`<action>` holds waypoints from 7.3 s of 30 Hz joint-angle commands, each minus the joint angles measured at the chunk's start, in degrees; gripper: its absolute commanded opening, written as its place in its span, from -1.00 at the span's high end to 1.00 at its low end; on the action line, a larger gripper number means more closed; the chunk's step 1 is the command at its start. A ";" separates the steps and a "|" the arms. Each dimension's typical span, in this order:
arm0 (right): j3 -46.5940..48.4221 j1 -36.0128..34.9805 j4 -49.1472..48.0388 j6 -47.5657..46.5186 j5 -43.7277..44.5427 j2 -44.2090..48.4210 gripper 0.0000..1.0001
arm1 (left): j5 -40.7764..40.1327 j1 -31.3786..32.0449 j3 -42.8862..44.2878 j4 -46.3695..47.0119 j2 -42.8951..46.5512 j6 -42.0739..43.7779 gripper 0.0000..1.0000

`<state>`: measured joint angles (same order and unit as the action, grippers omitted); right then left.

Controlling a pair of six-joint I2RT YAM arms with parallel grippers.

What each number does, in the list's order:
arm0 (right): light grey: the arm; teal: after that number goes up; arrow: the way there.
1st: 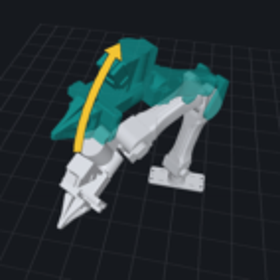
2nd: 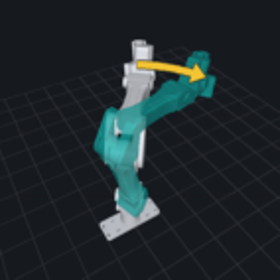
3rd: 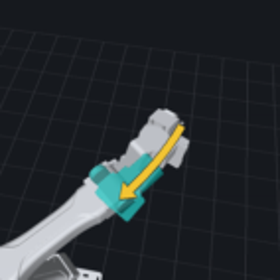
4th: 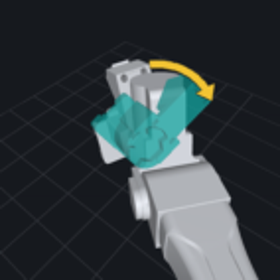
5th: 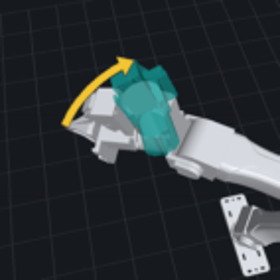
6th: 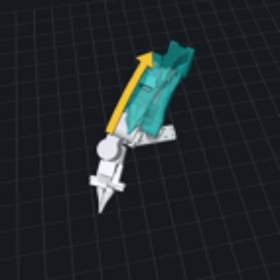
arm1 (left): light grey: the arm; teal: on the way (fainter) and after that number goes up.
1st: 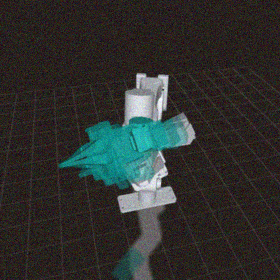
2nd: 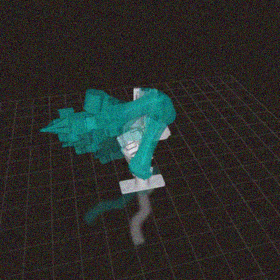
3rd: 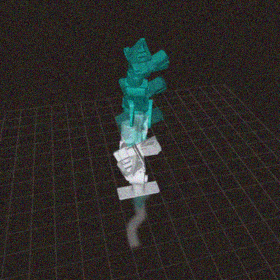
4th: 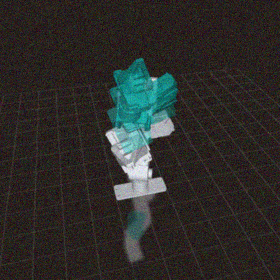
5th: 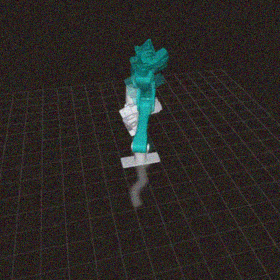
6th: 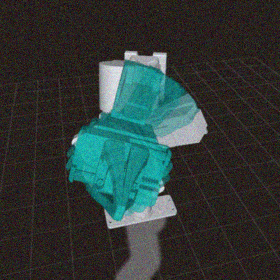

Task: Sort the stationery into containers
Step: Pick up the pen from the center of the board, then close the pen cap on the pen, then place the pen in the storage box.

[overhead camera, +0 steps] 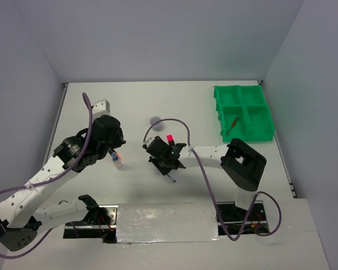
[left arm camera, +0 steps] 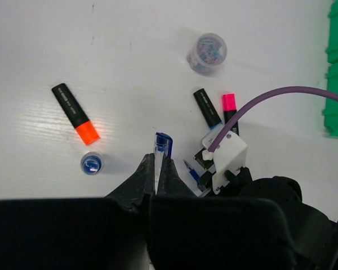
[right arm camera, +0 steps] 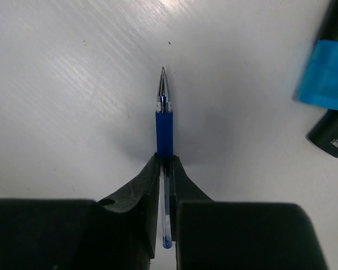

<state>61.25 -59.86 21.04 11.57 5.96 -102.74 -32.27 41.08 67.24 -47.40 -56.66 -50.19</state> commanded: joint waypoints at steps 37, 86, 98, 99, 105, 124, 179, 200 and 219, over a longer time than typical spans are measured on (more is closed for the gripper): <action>-29.35 -7.21 -50.48 26.23 4.50 49.56 1.00 | 28.58 3.30 -23.82 59.00 13.77 -1.22 1.00; -26.28 -4.13 -49.60 20.16 4.33 48.69 1.00 | 28.41 3.92 -25.23 56.27 12.63 -2.80 1.00; -24.34 -1.23 -49.95 18.58 3.80 48.16 1.00 | 31.39 4.01 -25.58 56.98 12.01 -3.24 1.00; -24.17 -0.62 -50.13 18.31 3.63 48.25 1.00 | 31.39 4.09 -25.84 56.80 12.10 -3.33 1.00; -23.81 2.63 -54.17 20.32 0.73 48.25 1.00 | 31.74 5.06 -27.60 57.50 12.02 -2.80 1.00; -18.63 11.78 -62.70 23.67 -9.73 46.75 1.00 | 28.32 9.72 -30.24 58.83 11.31 -1.57 1.00; -14.94 42.76 -24.40 1.62 -10.98 40.43 1.00 | -4.64 13.24 -4.22 -2.68 21.94 6.24 -0.99; 1.59 63.28 -6.80 7.24 8.90 15.38 0.95 | 2.39 13.24 -16.18 3.89 32.76 13.89 -0.99; -2.80 63.46 -15.58 12.77 3.62 9.22 0.83 | 4.23 13.15 -16.62 5.03 31.79 14.86 -0.99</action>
<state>59.07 3.53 8.64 23.11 10.11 -93.78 -28.67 54.08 50.85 -44.91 -24.56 -36.91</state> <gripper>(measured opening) 0.130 0.993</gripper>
